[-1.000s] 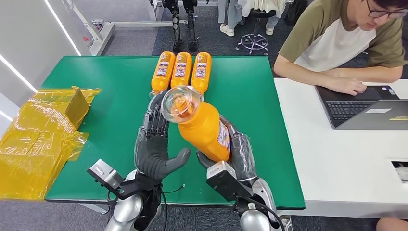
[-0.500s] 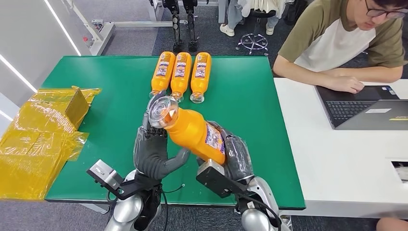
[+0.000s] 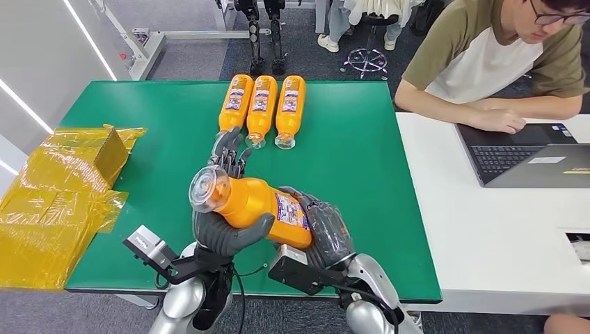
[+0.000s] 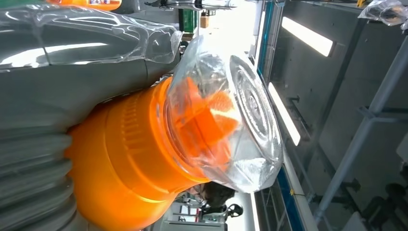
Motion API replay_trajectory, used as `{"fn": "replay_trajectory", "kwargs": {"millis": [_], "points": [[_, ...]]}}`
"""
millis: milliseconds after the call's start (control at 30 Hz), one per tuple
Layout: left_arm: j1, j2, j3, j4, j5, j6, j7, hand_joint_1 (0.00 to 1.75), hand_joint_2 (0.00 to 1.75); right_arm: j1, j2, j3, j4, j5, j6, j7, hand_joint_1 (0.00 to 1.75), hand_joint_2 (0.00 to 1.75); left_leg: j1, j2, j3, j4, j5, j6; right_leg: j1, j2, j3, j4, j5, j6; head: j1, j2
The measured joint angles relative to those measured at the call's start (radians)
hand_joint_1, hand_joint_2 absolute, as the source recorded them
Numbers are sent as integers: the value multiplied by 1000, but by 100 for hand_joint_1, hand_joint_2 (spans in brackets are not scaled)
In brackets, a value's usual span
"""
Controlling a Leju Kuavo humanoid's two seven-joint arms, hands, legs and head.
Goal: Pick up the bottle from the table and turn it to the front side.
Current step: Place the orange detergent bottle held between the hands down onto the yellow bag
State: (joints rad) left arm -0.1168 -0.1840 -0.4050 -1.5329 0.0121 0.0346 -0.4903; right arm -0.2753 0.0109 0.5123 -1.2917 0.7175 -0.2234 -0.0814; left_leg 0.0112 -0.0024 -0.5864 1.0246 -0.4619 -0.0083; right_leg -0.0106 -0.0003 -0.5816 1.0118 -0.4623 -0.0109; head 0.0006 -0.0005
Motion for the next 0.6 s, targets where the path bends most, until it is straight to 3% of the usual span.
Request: {"fn": "replay_trajectory", "kwargs": {"millis": [167,300,333,600], "points": [[0,0,8,7,3,-1,0,6,175,-29,-6,13,13,24,60,7,175,175,0,0,0,0,0,0,0,0,0,0,0,0,0,0],[-1,0,17,12,3,-7,0,168,175,-38,-7,15,23,46,89,18,175,175,0,0,0,0,0,0,0,0,0,0,0,0,0,0],[-1,0,19,14,3,-11,0,175,175,-38,-7,15,26,50,93,19,175,175,0,0,0,0,0,0,0,0,0,0,0,0,0,0],[-2,0,28,15,0,-33,-4,175,175,-41,-7,14,37,68,104,25,175,175,0,0,0,0,0,0,0,0,0,0,0,0,0,0]]}}
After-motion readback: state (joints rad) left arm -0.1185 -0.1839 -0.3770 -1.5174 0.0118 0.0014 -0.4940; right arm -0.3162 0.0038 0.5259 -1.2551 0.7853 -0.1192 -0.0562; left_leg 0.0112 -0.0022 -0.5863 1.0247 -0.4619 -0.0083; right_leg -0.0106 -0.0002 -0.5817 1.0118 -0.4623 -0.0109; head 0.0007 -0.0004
